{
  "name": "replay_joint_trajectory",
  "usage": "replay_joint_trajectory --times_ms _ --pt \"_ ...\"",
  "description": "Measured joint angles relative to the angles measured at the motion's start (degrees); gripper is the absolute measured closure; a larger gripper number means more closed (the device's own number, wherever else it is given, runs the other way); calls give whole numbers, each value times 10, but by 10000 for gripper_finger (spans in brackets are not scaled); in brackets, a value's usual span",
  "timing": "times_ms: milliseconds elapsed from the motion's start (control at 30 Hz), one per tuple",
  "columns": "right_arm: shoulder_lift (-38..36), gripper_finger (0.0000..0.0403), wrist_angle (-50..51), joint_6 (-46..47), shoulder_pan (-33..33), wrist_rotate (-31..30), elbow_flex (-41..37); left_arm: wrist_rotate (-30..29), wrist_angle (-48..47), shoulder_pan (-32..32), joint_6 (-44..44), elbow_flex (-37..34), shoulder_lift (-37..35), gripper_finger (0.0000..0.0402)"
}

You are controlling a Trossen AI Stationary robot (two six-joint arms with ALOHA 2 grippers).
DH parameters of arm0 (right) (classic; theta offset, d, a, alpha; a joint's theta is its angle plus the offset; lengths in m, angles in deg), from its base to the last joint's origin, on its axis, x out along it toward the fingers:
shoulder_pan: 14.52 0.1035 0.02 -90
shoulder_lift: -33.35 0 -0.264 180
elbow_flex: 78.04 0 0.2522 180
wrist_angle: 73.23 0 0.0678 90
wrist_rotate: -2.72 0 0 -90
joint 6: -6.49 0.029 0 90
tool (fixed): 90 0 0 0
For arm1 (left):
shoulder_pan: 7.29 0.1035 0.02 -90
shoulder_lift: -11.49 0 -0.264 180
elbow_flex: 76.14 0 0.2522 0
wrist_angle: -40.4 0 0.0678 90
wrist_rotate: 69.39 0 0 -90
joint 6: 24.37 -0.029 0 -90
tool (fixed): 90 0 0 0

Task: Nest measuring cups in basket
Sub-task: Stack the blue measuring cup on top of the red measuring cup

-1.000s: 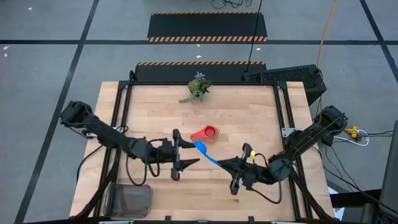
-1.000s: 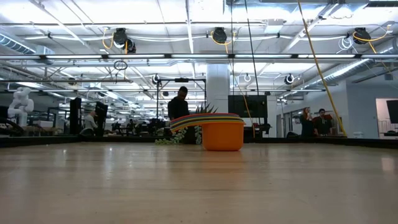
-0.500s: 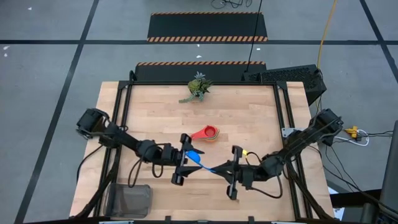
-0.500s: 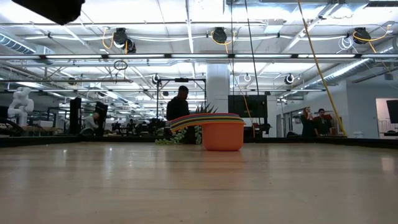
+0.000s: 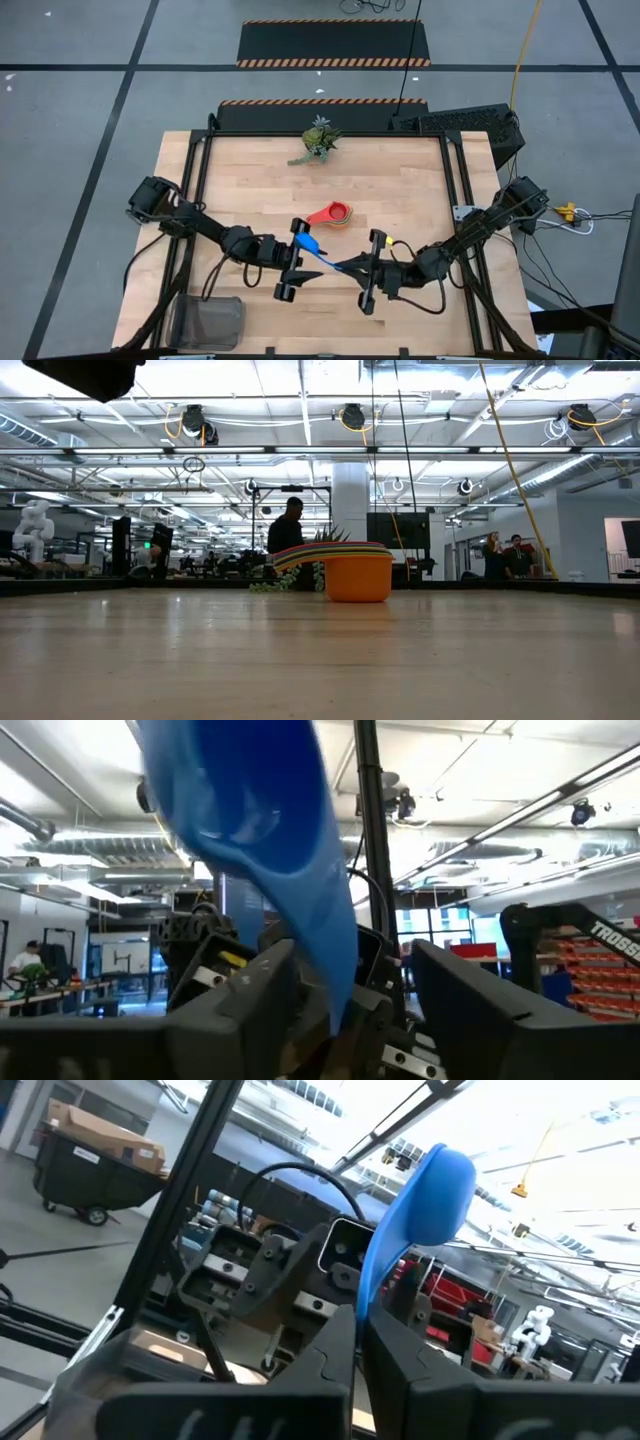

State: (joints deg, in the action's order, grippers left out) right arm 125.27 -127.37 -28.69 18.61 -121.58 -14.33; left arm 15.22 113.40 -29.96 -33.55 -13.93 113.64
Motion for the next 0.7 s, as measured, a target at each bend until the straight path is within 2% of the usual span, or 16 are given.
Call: replay_joint_trajectory --times_ms 167,467,700 --pt "2 403 6 10 -9 1 0 0 -44 0 -2 21 0 265" --pt "2 403 9 4 -8 1 0 0 -56 -1 -13 26 0 386" --pt "2 383 23 14 -6 -13 0 -3 -62 -2 -4 26 0 395"
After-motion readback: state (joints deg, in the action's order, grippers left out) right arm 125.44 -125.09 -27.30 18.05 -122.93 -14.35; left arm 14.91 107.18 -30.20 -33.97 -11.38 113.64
